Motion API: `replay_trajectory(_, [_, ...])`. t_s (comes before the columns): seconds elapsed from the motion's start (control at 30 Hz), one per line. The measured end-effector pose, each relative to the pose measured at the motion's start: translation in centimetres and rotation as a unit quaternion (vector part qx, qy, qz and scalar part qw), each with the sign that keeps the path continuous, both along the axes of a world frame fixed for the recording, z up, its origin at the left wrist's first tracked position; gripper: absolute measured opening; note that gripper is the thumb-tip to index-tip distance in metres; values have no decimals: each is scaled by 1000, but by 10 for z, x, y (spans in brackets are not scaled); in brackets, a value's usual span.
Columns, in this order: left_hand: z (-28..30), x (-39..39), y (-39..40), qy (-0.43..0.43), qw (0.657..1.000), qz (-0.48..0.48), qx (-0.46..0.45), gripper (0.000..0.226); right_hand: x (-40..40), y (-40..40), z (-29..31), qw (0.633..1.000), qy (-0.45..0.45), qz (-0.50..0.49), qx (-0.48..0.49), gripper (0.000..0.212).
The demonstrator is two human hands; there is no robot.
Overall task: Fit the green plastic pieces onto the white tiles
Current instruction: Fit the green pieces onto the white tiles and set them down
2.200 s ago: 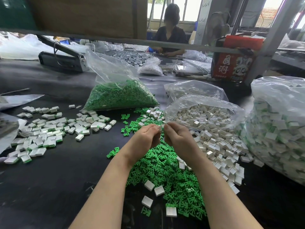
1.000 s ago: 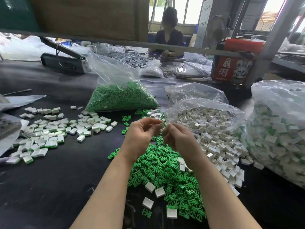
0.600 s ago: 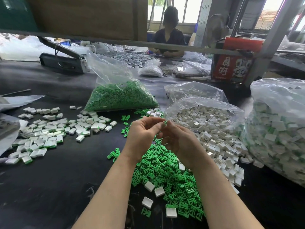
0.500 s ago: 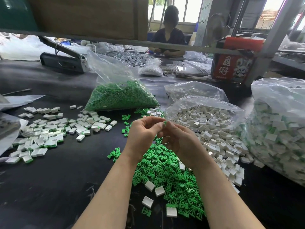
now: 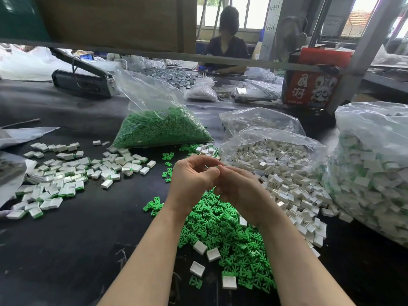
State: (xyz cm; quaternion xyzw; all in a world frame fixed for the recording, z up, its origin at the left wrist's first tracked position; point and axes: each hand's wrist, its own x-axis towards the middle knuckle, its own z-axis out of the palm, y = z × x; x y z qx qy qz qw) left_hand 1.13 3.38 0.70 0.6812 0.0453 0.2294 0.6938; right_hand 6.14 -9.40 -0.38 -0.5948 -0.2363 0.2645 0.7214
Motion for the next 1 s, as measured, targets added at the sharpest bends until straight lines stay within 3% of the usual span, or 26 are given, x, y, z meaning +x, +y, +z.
replay_trajectory(0.1, [-2, 1, -1, 13, 1000, -7, -26, 13, 0, 1, -2, 999, -32, -7, -17, 33])
replay_trajectory(0.23, [-7, 6, -1, 28, 997, -19, -66, 11, -3, 6, -3, 997, -59, -22, -37, 48])
replay_trajectory(0.57, [-8, 9, -15, 45, 978, -43, -198, 18, -5, 8, -6, 996, -43, -70, -27, 49])
replay_trajectory(1.0, [-9, 11, -13, 51, 973, -63, -216, 27, -5, 12, -7, 991, -68, -106, -45, 36])
